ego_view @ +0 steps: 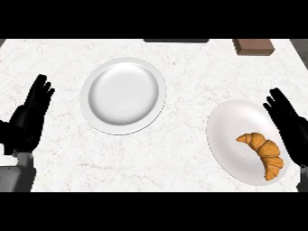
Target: Pick the croissant from the plate and place it in the plate
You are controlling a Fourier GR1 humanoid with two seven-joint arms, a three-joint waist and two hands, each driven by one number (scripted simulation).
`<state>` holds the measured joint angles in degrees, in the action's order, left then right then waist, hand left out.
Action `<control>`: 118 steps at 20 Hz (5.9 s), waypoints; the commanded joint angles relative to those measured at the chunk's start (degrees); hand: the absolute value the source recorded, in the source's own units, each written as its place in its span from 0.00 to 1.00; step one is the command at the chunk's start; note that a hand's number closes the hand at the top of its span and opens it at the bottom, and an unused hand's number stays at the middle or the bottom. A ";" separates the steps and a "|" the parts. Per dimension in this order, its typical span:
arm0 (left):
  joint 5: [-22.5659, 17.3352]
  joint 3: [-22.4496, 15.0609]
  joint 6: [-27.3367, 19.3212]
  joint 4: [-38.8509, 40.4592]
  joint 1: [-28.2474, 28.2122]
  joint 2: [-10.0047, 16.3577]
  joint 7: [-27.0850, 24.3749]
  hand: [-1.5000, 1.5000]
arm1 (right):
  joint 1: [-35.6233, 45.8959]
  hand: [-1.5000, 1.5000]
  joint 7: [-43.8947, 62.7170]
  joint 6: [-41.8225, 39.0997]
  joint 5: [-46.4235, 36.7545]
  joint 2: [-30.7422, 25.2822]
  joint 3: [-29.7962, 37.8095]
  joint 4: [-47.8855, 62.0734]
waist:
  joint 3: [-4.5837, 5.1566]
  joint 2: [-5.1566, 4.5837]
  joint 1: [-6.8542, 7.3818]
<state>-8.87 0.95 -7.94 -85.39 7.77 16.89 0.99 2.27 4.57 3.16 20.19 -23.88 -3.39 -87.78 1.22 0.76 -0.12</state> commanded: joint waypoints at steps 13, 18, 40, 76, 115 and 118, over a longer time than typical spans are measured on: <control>5.13 -6.38 -3.62 4.11 -5.26 -4.12 7.15 0.50 | 2.85 1.00 -30.03 -31.75 -4.42 -10.37 -0.03 2.58 | -1.75 -1.60 0.77; 4.75 -6.64 -3.99 3.60 -4.46 -5.07 8.58 0.50 | 1.34 0.00 -37.06 -51.59 7.20 -10.60 -0.30 12.68 | -1.73 -1.57 1.50; 6.99 -6.24 -3.77 5.20 -2.29 -4.24 9.86 0.50 | 16.80 0.00 -57.14 -34.99 -42.61 -31.73 -21.93 14.11 | -1.26 -1.18 1.79; 10.90 -5.82 -4.59 2.76 -2.14 -7.93 13.78 0.50 | 26.76 1.00 -68.94 -19.27 -57.71 -19.52 -32.85 39.11 | -1.27 -0.95 0.60; 12.27 -8.73 -2.14 3.34 -2.10 -9.63 12.98 0.50 | 68.92 1.00 67.34 20.75 -71.49 23.86 -31.85 38.04 | -0.98 -1.07 7.02; 13.19 -9.31 -2.57 4.69 -2.91 -10.21 10.45 0.50 | 70.09 1.00 69.01 22.85 -70.66 23.86 -33.70 42.26 | -0.97 -1.73 7.30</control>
<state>3.05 -7.32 -9.69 -81.78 5.63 7.66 13.10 68.05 61.27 23.06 -51.36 -0.48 -34.56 -48.89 0.29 -0.32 6.52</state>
